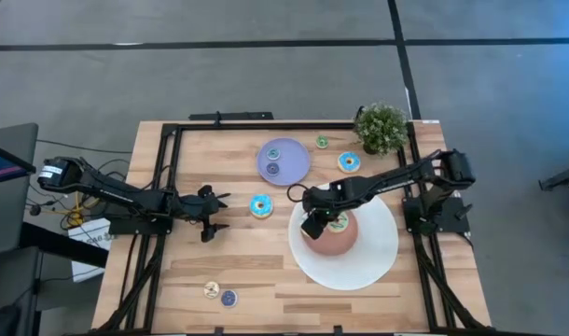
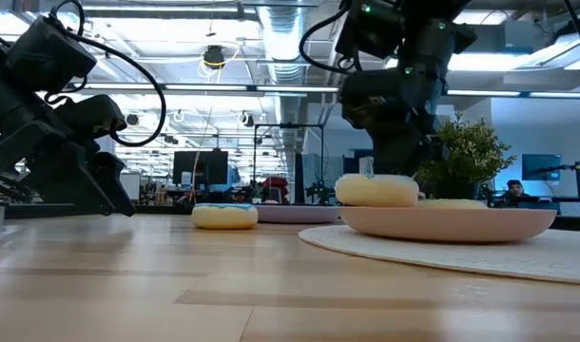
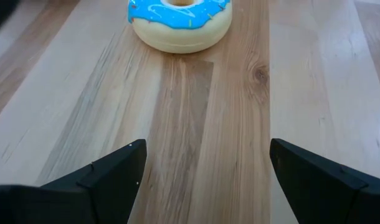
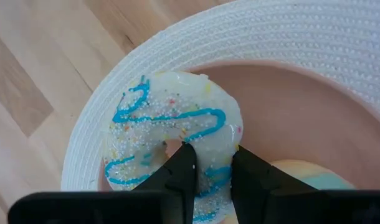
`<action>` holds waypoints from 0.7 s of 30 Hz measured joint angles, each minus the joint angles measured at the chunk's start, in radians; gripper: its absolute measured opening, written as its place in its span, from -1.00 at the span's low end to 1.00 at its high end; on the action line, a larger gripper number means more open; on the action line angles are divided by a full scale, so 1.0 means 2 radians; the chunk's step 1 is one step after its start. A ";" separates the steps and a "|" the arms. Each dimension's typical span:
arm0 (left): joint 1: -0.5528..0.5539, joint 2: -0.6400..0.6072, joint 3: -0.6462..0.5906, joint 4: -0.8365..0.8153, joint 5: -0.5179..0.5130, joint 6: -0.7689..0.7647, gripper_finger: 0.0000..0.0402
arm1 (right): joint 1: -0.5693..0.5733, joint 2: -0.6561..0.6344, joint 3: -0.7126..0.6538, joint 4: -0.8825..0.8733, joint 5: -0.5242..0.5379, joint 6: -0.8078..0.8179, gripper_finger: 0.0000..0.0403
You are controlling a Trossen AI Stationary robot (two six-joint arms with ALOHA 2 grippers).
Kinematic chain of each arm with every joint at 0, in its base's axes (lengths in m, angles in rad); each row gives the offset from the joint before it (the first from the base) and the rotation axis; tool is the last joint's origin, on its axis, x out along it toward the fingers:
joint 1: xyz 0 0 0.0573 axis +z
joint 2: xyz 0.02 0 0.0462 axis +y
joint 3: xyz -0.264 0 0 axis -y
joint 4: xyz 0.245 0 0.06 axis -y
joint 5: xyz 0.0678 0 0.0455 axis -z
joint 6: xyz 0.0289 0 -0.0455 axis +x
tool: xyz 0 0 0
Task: Pick & Place donuts
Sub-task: Put the big white donut on the orange plate
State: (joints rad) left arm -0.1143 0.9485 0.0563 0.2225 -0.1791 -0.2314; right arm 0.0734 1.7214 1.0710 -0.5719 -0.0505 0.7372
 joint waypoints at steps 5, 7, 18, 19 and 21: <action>0.000 0.000 0.000 -0.002 -0.001 0.000 0.66 | 0.005 0.000 0.000 -0.001 -0.002 0.002 -0.65; 0.000 0.000 0.000 -0.001 -0.002 0.000 0.66 | 0.010 0.000 0.000 -0.001 -0.002 0.002 -0.65; 0.000 0.000 0.000 -0.001 -0.003 0.001 0.66 | 0.022 0.000 0.000 -0.001 0.025 -0.002 -0.65; 0.000 0.000 0.000 -0.001 -0.004 0.001 0.66 | 0.021 0.000 0.000 -0.001 0.025 -0.002 -0.65; 0.000 0.000 0.000 -0.001 -0.004 0.001 0.66 | 0.020 0.000 0.000 -0.001 0.026 -0.002 -0.65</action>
State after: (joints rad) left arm -0.1143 0.9484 0.0563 0.2195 -0.1871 -0.2298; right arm 0.1139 1.7218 1.0710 -0.5743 0.0021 0.7341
